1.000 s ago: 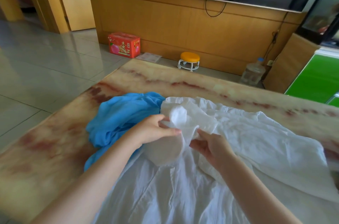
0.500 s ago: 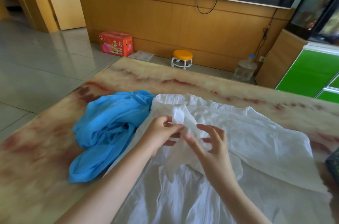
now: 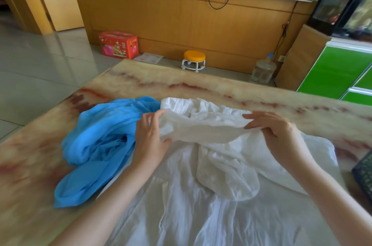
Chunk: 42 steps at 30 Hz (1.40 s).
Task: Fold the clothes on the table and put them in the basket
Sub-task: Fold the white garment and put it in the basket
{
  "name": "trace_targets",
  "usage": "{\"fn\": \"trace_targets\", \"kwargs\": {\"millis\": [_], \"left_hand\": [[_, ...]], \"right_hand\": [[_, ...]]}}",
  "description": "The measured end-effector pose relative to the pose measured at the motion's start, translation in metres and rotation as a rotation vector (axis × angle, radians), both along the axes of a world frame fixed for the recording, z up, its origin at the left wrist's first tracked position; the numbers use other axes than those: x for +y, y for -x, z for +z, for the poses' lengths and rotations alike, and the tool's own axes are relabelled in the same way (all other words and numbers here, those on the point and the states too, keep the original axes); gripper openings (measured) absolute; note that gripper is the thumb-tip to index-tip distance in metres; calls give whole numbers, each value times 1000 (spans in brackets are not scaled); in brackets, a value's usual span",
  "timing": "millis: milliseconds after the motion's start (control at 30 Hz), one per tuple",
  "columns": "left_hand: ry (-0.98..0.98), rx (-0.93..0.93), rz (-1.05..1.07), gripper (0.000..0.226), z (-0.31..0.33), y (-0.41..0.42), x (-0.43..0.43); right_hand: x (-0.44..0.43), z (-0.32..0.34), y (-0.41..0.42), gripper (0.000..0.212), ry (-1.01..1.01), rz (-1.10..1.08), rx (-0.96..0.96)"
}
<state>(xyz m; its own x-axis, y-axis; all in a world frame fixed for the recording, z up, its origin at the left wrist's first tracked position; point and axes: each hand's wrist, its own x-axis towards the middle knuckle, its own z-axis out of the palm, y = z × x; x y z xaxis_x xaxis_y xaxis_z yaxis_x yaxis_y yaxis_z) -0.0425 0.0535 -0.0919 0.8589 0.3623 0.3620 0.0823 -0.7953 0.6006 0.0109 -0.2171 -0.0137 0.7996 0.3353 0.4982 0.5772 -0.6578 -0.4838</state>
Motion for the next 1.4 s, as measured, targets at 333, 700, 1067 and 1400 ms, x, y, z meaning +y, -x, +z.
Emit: {"fn": "trace_targets", "kwargs": {"millis": [333,700,1067,1400], "left_hand": [[18,315,-206,28,-28,1,0],[5,200,-82,23,-32,-11,0],[23,242,-182,54,-23,2,21],[-99,129,-98,11,-26,13,36]], "right_hand": [[-42,-39,-21,30,650,194,695],[99,-65,-68,40,38,87,445],[191,-94,-84,45,37,148,191],[222,-79,-100,18,70,6,234]]}}
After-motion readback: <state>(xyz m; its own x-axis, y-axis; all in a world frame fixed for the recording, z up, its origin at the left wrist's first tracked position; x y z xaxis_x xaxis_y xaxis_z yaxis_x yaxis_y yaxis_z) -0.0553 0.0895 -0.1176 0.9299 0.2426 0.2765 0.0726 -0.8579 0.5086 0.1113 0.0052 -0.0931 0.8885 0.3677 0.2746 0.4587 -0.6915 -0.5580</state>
